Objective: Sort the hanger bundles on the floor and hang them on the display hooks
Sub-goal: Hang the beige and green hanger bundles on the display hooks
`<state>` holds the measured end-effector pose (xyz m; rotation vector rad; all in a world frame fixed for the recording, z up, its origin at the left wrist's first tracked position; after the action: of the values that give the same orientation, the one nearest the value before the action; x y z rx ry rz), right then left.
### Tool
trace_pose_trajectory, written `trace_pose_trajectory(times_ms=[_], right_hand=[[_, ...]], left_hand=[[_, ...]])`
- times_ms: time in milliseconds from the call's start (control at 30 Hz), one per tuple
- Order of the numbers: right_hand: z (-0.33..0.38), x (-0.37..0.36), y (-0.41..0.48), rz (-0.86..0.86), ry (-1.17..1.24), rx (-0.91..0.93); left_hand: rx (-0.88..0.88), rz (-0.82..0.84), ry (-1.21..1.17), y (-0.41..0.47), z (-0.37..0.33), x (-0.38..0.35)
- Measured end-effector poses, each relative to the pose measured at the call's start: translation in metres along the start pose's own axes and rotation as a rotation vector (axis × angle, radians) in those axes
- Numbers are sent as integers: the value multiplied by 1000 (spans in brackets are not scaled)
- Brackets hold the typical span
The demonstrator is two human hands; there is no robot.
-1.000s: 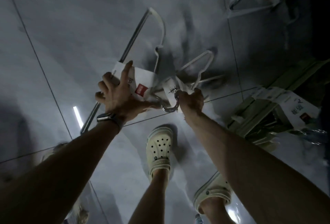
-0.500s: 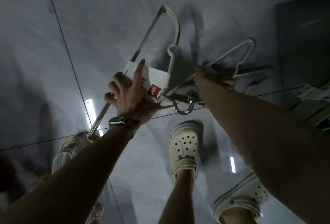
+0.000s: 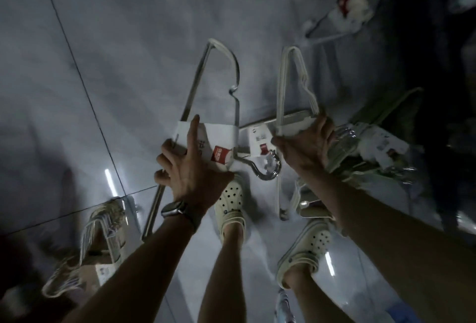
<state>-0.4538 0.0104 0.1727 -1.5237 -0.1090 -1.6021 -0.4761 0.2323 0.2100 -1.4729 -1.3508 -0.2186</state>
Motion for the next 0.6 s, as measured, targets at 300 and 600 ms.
trace_pose_trajectory(times_ms=[300, 600], right_hand=[[-23, 205, -54, -105, 105, 119], [-55, 417, -127, -280, 154, 148]], left_hand=[[-171, -20, -61, -106, -149, 84], [-267, -58, -135, -230, -274, 172]])
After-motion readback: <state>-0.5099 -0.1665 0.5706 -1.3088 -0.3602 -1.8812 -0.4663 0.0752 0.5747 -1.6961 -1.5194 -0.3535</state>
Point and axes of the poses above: each hand's wrist, its own y-axis towards the middle knuckle, its own x-axis out of the back of the hand, z = x × y, the point moved 1 cm from there along y, towards the middle knuckle, and after that the axes turned 6 degrees about -y, right-handed, at the moved point
